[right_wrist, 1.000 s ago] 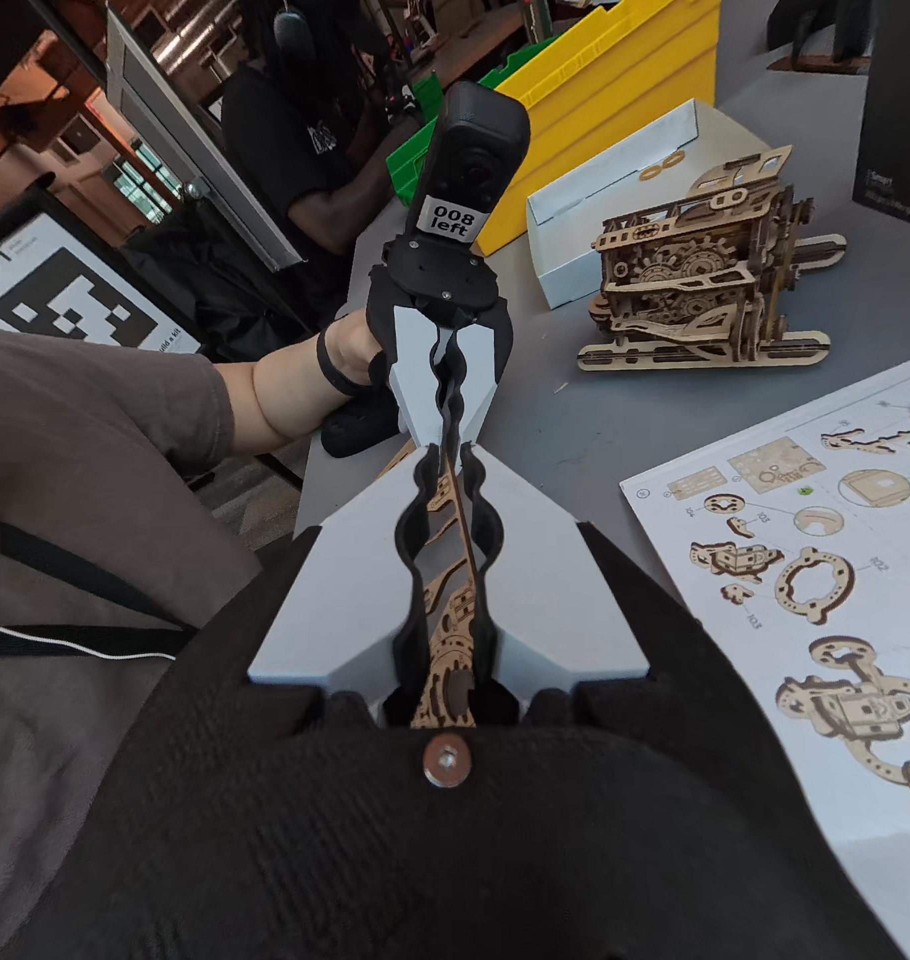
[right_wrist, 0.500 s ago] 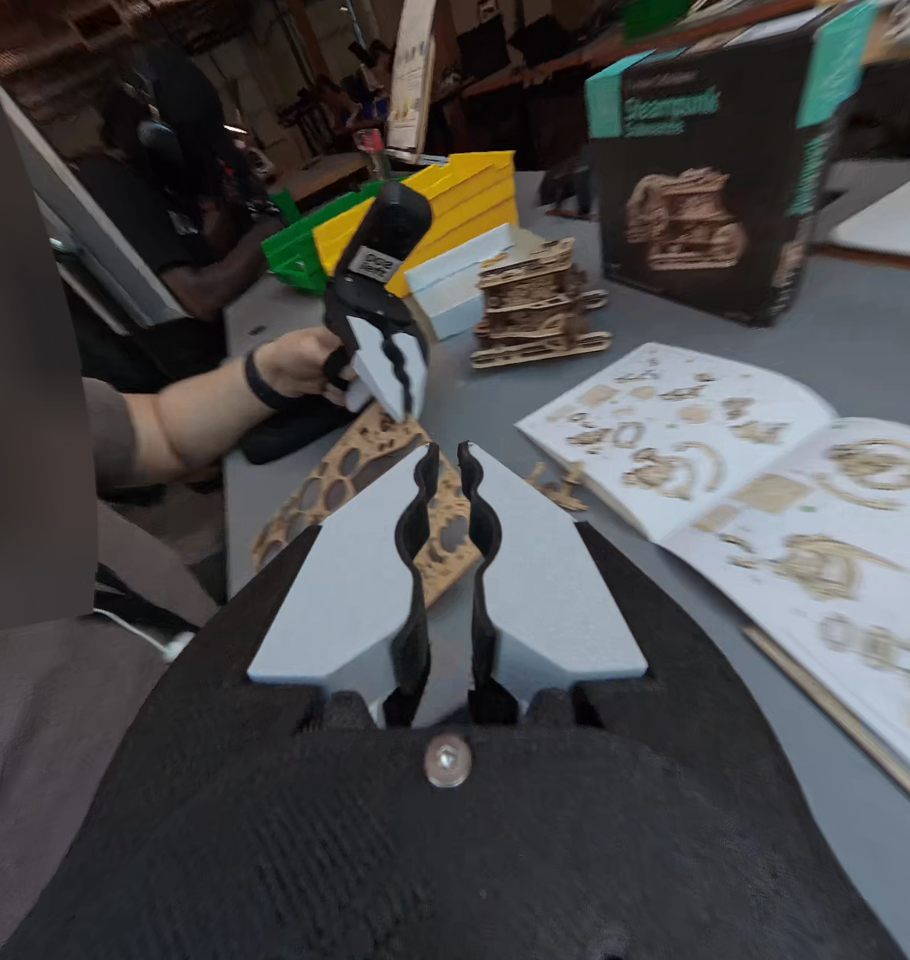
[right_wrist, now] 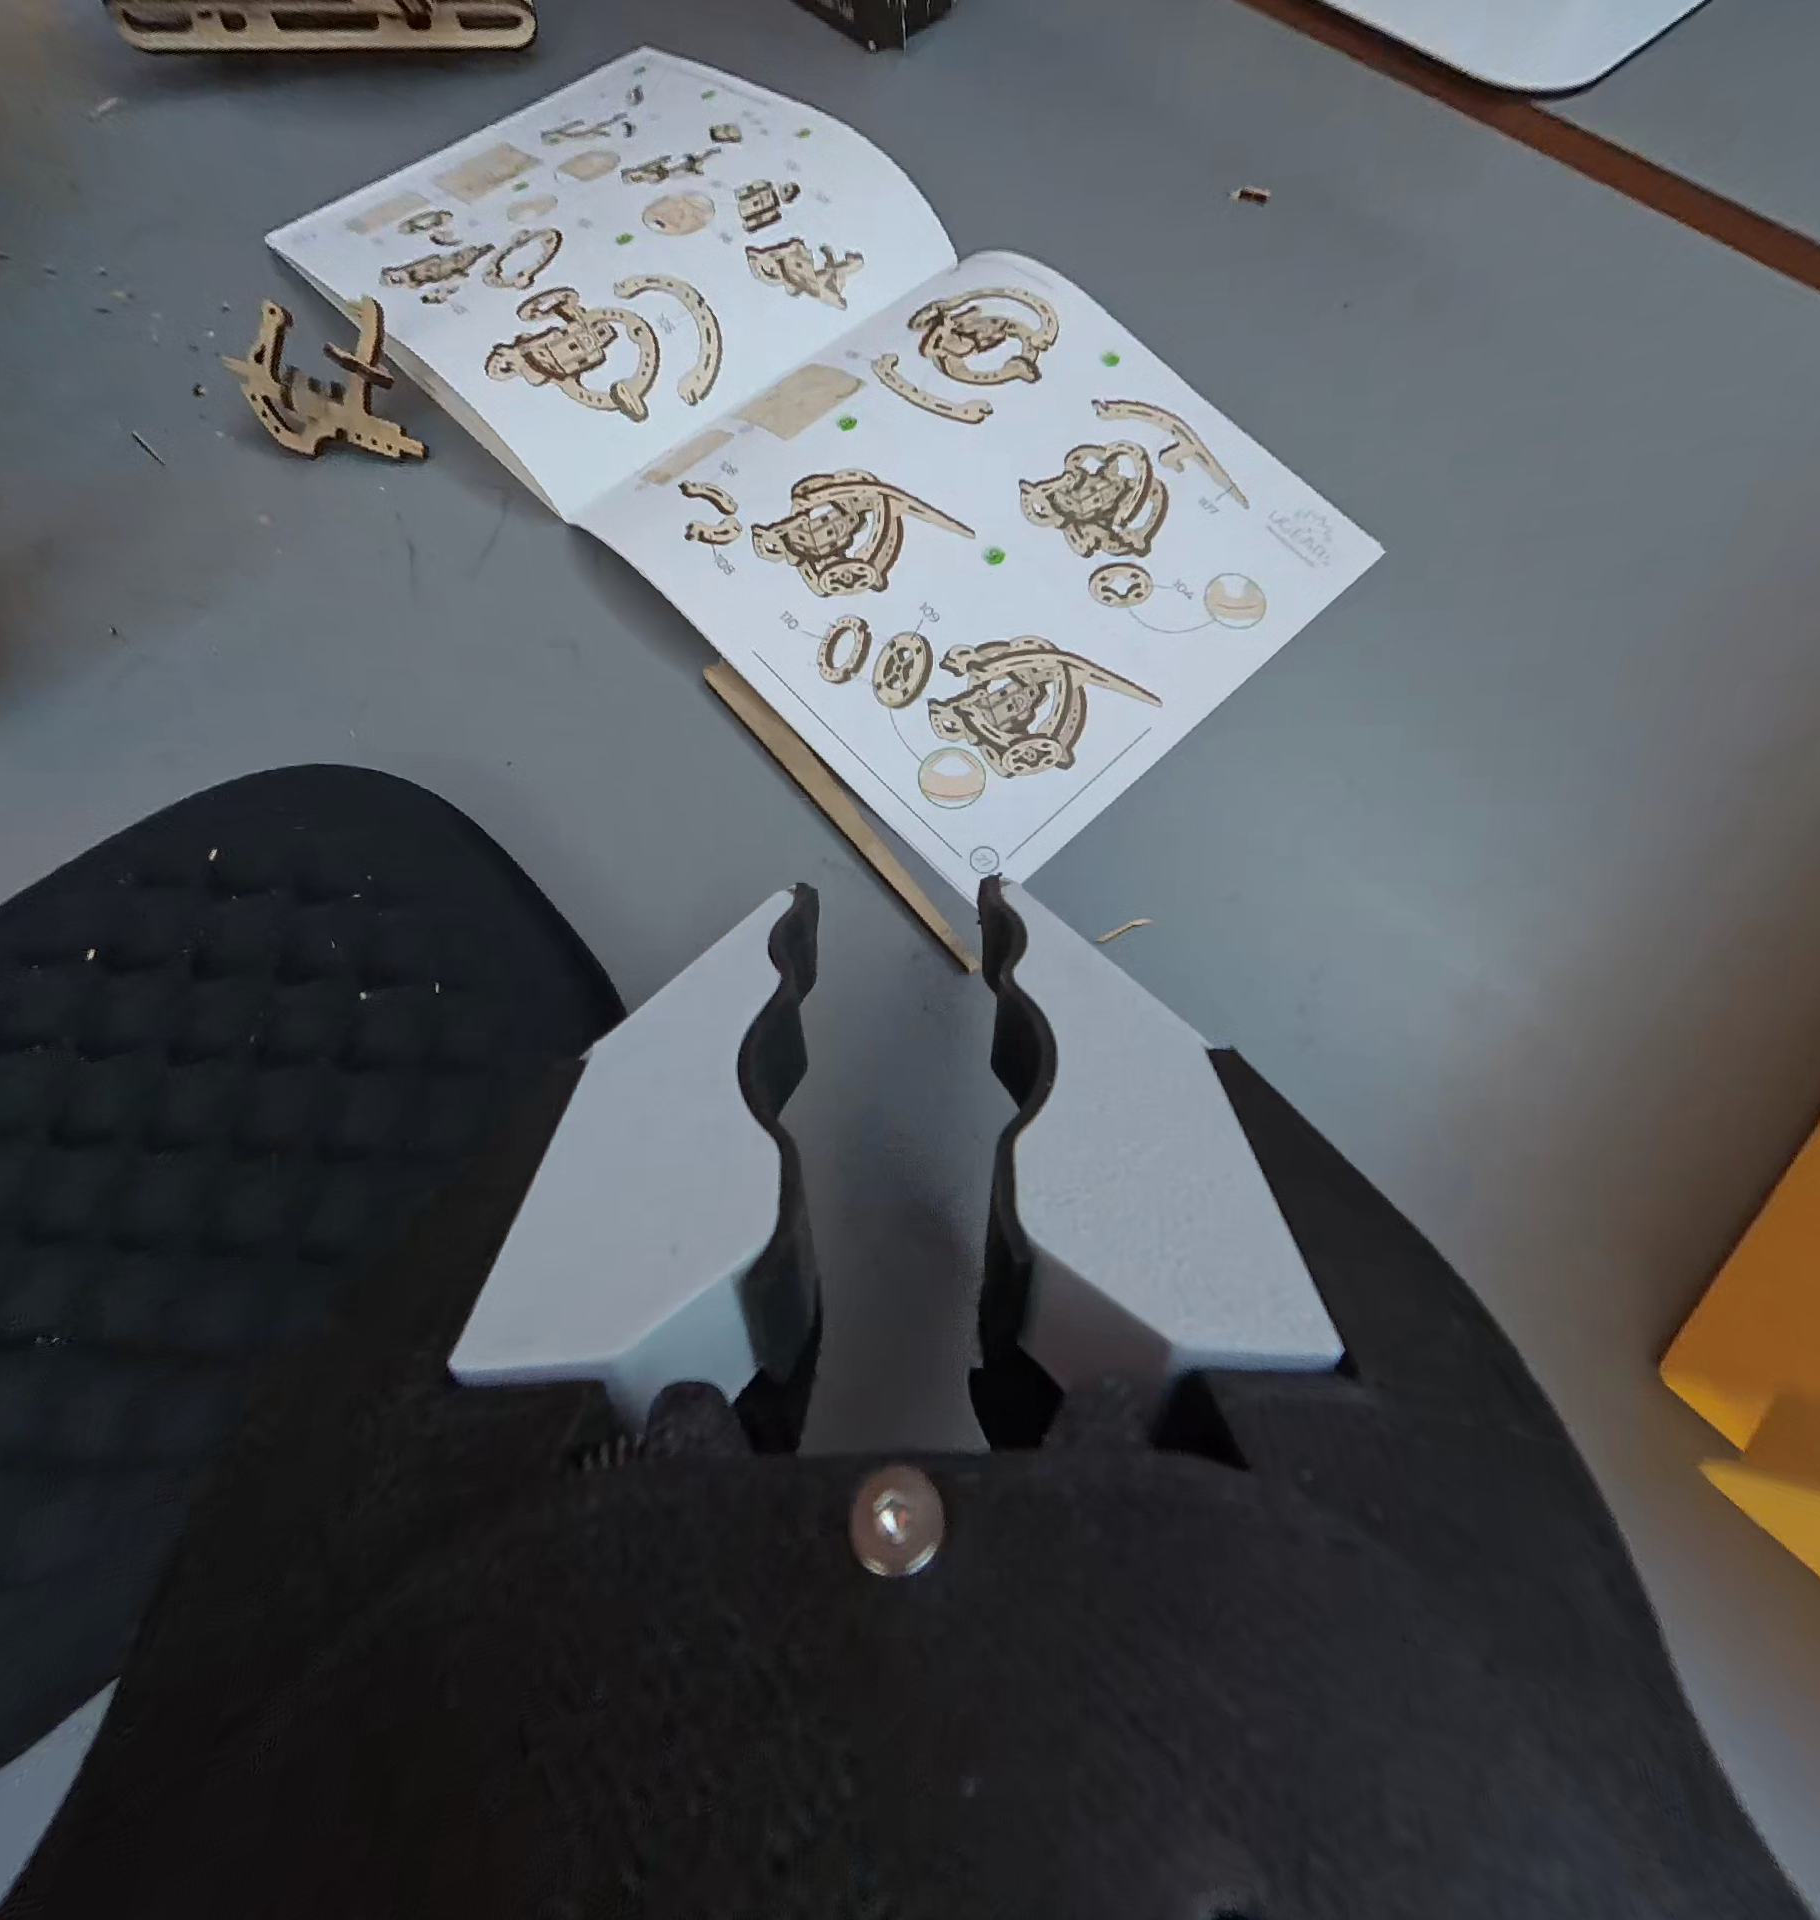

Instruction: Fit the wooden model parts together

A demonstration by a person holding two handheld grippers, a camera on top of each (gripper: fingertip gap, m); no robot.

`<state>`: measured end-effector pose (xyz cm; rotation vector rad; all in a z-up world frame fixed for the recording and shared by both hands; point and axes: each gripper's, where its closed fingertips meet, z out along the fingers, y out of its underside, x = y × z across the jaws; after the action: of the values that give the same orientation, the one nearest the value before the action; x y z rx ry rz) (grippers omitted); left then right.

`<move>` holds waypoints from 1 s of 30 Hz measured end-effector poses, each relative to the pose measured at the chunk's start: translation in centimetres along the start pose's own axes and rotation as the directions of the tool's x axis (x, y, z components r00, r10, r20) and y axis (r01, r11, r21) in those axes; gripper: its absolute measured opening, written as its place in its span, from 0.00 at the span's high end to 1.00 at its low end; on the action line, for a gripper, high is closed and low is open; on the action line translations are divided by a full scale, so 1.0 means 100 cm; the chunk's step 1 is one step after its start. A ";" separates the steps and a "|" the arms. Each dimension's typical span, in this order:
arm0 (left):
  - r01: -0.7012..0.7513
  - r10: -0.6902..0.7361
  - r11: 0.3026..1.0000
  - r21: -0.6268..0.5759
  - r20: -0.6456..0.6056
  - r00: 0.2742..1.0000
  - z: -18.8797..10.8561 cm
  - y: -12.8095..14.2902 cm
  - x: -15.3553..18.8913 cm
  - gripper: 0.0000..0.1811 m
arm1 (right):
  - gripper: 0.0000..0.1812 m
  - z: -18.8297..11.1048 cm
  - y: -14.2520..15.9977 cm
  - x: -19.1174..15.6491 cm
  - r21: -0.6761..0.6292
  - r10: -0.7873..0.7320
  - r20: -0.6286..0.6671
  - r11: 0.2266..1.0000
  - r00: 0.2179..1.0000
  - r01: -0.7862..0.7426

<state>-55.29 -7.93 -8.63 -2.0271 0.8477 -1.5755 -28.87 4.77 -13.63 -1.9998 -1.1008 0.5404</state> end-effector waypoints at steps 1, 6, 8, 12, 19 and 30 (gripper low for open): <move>0.001 -0.001 1.000 -0.007 0.000 1.000 0.001 0.002 -0.001 0.99 | 0.83 0.002 0.005 0.001 -0.037 0.002 0.009 0.999 1.000 -0.002; 0.006 -0.006 1.000 -0.012 -0.006 1.000 0.001 0.003 -0.001 0.99 | 0.99 0.010 0.009 -0.017 -0.075 0.031 0.167 0.997 0.985 -0.019; 0.010 -0.010 1.000 -0.010 -0.007 1.000 0.001 0.003 -0.001 0.99 | 0.99 0.011 0.009 -0.027 -0.071 0.010 0.216 0.997 0.976 0.005; 0.011 -0.011 1.000 -0.005 -0.008 1.000 -0.001 0.002 -0.001 0.99 | 0.99 0.010 0.005 -0.045 -0.064 -0.052 0.263 0.995 0.963 0.071; 0.021 -0.023 0.999 -0.039 -0.060 0.998 -0.003 0.006 0.007 0.99 | 0.99 -0.001 -0.034 -0.113 0.001 -0.088 0.456 0.995 0.885 0.098; -0.012 0.003 0.999 -0.040 -0.208 0.978 -0.021 0.001 0.033 1.00 | 0.99 0.047 -0.029 -0.157 -0.182 -0.295 0.395 0.903 0.870 0.389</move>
<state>-56.81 -10.23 -5.86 -1.9074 0.9694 -1.8029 -41.97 -5.53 -14.22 -1.8917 -1.7968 0.6105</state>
